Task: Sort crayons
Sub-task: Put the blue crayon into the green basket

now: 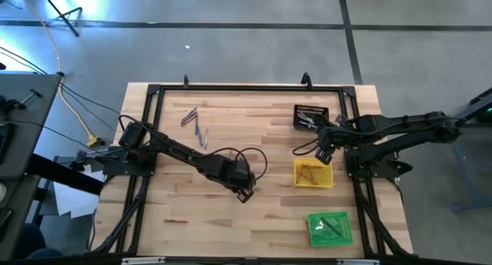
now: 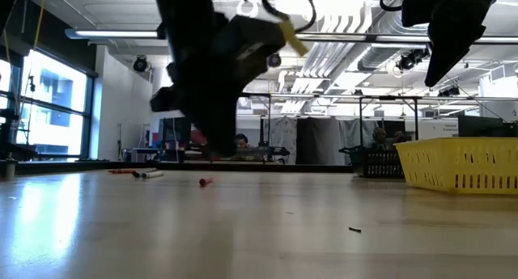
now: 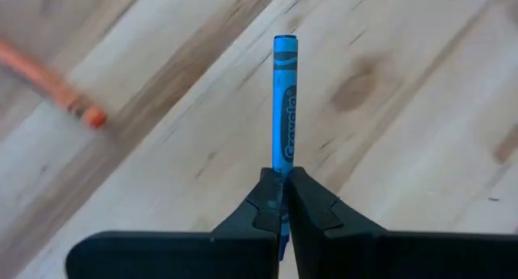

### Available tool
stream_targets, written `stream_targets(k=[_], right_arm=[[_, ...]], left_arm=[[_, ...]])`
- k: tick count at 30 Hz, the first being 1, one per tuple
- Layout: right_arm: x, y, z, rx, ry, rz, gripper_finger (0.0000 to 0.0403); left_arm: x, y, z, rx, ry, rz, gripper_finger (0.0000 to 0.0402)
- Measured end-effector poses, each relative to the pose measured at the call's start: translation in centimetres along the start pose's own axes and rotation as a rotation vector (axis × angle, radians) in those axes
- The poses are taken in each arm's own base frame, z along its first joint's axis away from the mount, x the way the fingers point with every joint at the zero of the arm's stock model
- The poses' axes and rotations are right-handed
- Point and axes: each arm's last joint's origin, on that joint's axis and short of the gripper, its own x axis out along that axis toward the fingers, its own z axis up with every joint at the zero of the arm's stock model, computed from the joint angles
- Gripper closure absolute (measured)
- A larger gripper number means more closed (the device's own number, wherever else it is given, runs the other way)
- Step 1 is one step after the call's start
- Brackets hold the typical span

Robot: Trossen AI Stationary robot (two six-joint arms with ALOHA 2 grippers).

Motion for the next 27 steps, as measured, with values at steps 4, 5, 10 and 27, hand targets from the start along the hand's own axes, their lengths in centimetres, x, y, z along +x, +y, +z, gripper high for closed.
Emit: stream_targets(k=[4, 5, 10, 27], right_arm=[[0.0, 0.0, 0.0, 0.0, 0.0, 0.0, 0.0274], [0.0, 0.0, 0.0, 0.0, 0.0, 0.0, 0.0274], [0.0, 0.0, 0.0, 0.0, 0.0, 0.0, 0.0274], [-0.4, 1.3, 2.5, 0.14, -0.238, 0.149, 0.0274]], left_arm=[[-1.2, -1.2, 1.0, 0.104, -0.099, -0.022, 0.0401], [-1.4, -1.6, 1.3, 0.124, -0.129, -0.039, 0.0401], [-2.7, -3.6, 2.8, 0.229, -0.287, -0.165, 0.0401], [-4.7, -6.7, 3.1, 0.422, -0.571, -0.275, 0.0401]])
